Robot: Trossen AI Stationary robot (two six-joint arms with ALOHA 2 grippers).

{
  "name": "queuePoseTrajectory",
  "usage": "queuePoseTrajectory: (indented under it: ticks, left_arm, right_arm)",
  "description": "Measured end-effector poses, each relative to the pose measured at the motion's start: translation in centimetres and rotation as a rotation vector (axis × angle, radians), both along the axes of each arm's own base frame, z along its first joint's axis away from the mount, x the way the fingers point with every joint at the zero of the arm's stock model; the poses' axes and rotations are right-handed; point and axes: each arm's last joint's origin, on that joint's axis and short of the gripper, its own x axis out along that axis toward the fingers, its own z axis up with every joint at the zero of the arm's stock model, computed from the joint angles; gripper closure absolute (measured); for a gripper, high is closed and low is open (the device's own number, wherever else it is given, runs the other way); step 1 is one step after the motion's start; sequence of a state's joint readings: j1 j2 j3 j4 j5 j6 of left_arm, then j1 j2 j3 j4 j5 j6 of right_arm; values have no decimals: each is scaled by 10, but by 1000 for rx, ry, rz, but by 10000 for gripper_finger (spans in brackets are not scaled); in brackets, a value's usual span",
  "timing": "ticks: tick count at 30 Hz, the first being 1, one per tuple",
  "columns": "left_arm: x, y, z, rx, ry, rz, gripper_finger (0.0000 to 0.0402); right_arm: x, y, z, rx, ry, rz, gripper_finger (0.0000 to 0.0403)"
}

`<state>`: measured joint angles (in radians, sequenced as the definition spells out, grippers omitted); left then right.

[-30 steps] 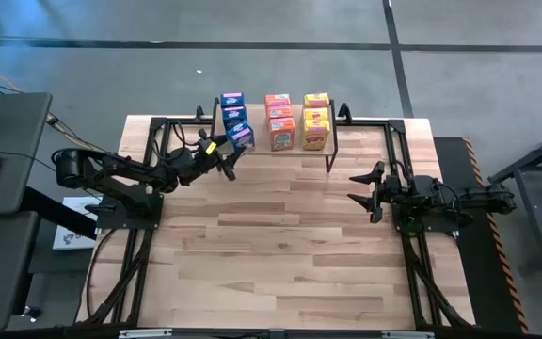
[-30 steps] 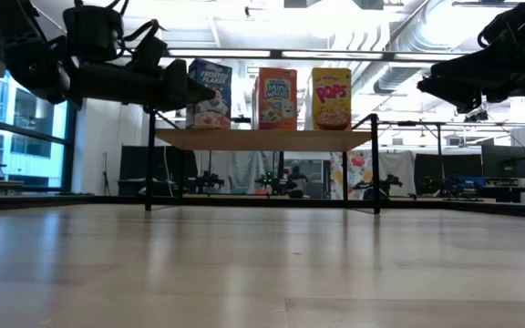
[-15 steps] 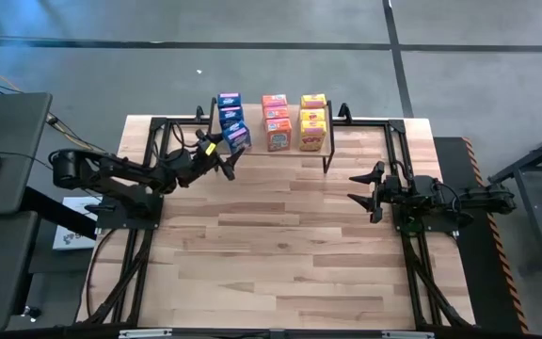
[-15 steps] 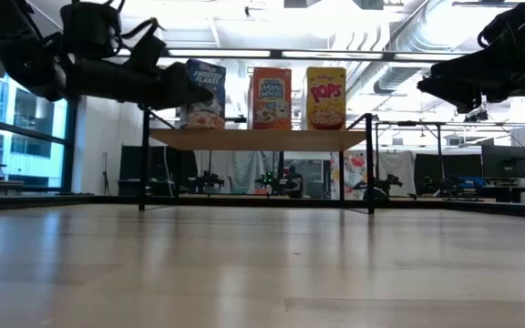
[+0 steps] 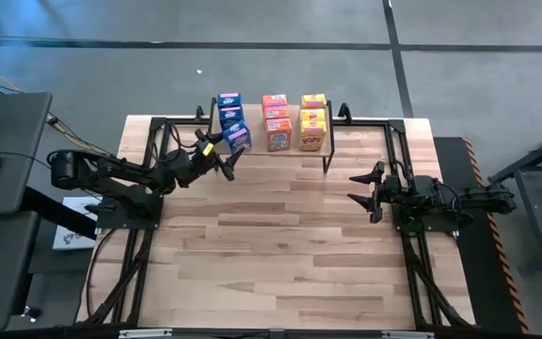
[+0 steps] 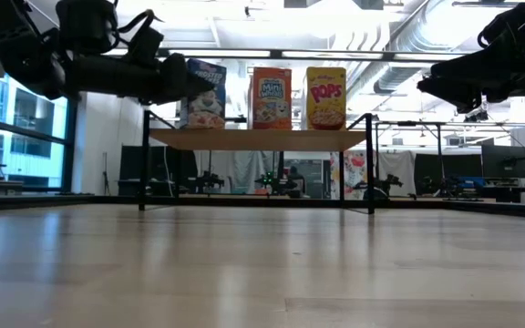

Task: Stack cereal on shelf
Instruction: Put the blue cereal box aligned with the other blue cereal boxes on the shelf

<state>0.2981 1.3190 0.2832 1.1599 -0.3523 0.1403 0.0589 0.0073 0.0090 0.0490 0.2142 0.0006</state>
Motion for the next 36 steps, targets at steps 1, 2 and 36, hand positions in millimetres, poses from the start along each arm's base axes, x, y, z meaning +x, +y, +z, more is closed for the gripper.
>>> queuePoseTrajectory:
  ticks: [1, 2, 36]
  left_arm:
    - [0, 0, 1, 2, -6, 0, 77]
    - [0, 0, 1, 4, -11, 0, 77]
    - [-8, -7, 28, 157, -140, 2, 77]
  right_arm:
    - [0, 0, 0, 0, 0, 0, 155]
    - [0, 0, 0, 0, 0, 0, 155]
    - [0, 0, 0, 0, 0, 0, 155]
